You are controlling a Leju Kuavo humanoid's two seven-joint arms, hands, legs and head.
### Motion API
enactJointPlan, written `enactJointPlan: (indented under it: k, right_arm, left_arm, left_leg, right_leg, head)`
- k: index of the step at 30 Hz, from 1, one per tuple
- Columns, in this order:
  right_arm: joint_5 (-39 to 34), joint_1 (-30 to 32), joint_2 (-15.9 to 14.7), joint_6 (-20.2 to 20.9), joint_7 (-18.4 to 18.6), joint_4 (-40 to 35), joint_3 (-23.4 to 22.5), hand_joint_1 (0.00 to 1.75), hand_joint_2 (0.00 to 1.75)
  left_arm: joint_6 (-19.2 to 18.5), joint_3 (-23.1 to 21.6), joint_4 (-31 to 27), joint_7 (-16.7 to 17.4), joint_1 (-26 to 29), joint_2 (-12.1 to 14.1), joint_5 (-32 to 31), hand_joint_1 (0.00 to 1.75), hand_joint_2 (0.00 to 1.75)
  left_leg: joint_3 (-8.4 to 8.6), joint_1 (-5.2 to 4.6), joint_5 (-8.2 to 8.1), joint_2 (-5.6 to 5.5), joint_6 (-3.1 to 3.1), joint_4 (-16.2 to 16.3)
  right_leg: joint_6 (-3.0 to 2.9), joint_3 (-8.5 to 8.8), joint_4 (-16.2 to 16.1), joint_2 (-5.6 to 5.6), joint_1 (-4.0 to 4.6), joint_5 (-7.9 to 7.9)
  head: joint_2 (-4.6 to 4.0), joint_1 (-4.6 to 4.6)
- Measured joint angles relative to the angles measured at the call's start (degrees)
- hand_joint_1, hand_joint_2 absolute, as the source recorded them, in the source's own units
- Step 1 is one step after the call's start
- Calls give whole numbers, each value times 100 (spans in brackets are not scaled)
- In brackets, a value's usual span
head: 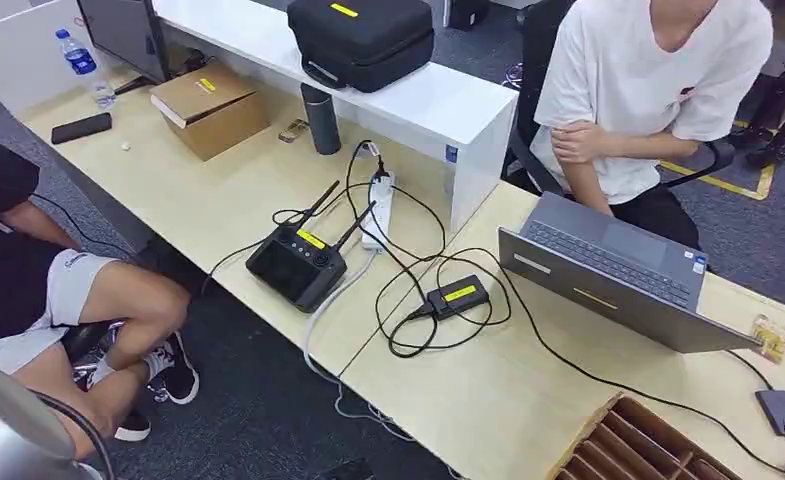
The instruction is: Pass the card to the sensor for recognition and then transmit it.
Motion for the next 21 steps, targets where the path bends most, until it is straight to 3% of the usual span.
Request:
enactJointPlan:
  k: [7, 16, 21]
  right_arm:
    - [-11, 1281, -311, -282, -335, -1032, -571, 175, 175]
    - [-181, 3350, -546, -308, -872, -2449, -1972, 175, 175]
    - [-315, 4081, -522, -284, -1060, -2981, -2606, 175, 175]
  left_arm:
    - [39, 195, 0, 28, 31, -31, 149, 0, 175]
    - [105, 490, 0, -26, 59, -85, 273, 0, 175]
    - [160, 608, 0, -59, 61, -109, 304, 0, 175]
  left_leg:
    - [-7, 0, -7, -14, 2, 0]
    - [-15, -2, -18, -22, -1, 0]
    - [-14, -1, -19, -20, -1, -1]
  right_leg:
    - [-2, -1, -9, -13, 0, -8]
    - [-9, -4, -11, -23, 0, -15]
    - [-12, -6, -11, -23, 0, -18]
  head:
    - [0, 0]
    - [0, 0]
    - [0, 0]
